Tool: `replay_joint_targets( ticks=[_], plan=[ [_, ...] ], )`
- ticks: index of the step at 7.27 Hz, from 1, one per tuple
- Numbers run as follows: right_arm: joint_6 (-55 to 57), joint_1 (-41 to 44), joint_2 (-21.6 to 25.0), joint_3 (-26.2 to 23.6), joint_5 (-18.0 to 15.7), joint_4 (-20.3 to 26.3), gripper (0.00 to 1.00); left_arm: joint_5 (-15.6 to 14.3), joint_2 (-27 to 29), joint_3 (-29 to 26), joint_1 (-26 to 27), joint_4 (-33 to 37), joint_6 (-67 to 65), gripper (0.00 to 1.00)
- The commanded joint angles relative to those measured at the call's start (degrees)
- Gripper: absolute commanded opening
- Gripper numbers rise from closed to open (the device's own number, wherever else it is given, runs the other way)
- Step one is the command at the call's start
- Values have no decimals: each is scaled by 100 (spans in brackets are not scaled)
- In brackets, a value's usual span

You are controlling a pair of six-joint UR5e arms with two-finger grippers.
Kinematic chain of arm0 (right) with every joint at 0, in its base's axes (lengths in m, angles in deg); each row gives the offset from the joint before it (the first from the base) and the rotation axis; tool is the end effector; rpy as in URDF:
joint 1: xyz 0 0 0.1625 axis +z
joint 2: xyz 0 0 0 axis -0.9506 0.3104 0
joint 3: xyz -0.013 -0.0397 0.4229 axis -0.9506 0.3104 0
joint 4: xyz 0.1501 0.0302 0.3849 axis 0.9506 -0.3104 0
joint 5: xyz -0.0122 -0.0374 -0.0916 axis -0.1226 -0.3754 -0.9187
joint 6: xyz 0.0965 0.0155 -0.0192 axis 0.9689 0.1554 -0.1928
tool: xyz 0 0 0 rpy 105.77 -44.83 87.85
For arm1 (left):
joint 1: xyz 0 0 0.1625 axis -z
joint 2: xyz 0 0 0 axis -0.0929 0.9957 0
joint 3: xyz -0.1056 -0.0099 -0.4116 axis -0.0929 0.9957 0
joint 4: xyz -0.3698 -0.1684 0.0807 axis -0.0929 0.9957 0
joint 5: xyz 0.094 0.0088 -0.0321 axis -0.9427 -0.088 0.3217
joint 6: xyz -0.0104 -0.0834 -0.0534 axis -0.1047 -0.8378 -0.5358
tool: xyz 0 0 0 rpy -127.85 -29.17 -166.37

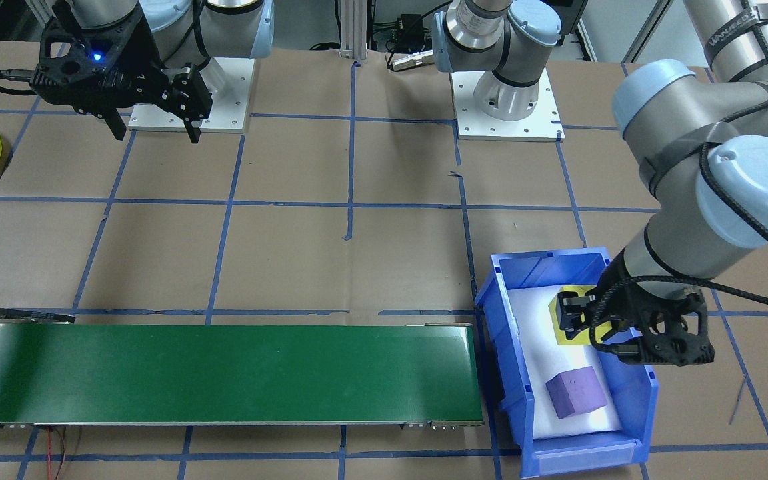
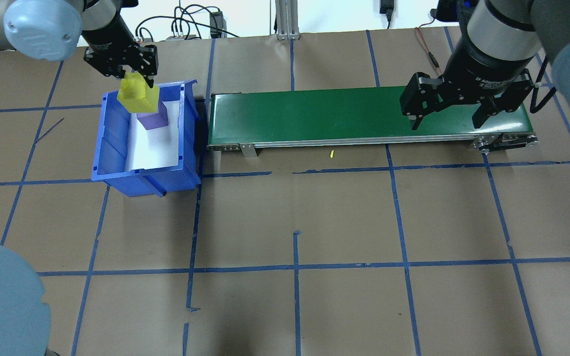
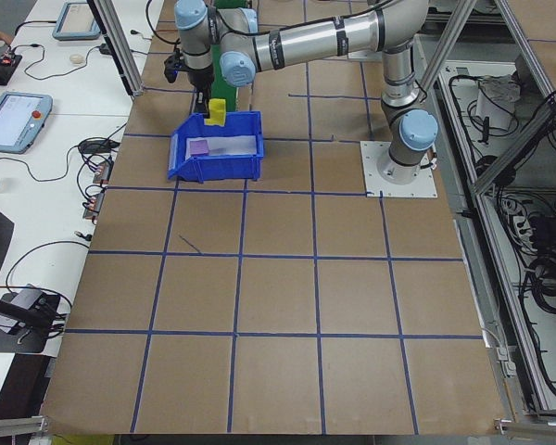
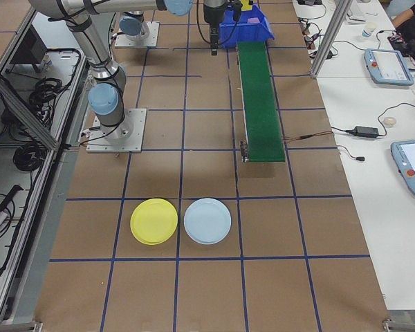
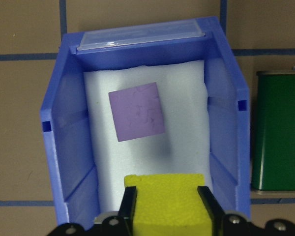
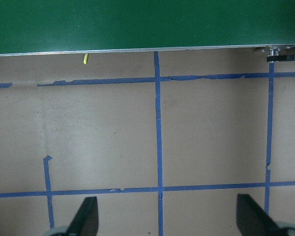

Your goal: Move block left to right into plate

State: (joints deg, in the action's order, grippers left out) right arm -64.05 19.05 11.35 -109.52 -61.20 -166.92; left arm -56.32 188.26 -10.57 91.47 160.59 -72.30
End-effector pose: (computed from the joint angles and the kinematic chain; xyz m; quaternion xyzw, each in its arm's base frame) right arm 0.1402 -0.4502 0.5091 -0.0130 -0.9998 0.0176 0.0031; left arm -0.0875 -0.6630 0.3951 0.0083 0.9996 -0.0252 0.0088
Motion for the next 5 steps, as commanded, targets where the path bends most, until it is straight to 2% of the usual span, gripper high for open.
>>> replay_joint_targets(
  ticks=[1,3,5],
  plan=[
    [2,0,0,0,-2,0,100,121,268,-66,639,-424,-579,42],
    [-16,-9,0,0,-2,0,100,166,803,-66,974,-1204,-1061,44],
    [2,0,0,0,6,0,100,244,1034,-57,1107,-1384,-1213,47]
  ],
)
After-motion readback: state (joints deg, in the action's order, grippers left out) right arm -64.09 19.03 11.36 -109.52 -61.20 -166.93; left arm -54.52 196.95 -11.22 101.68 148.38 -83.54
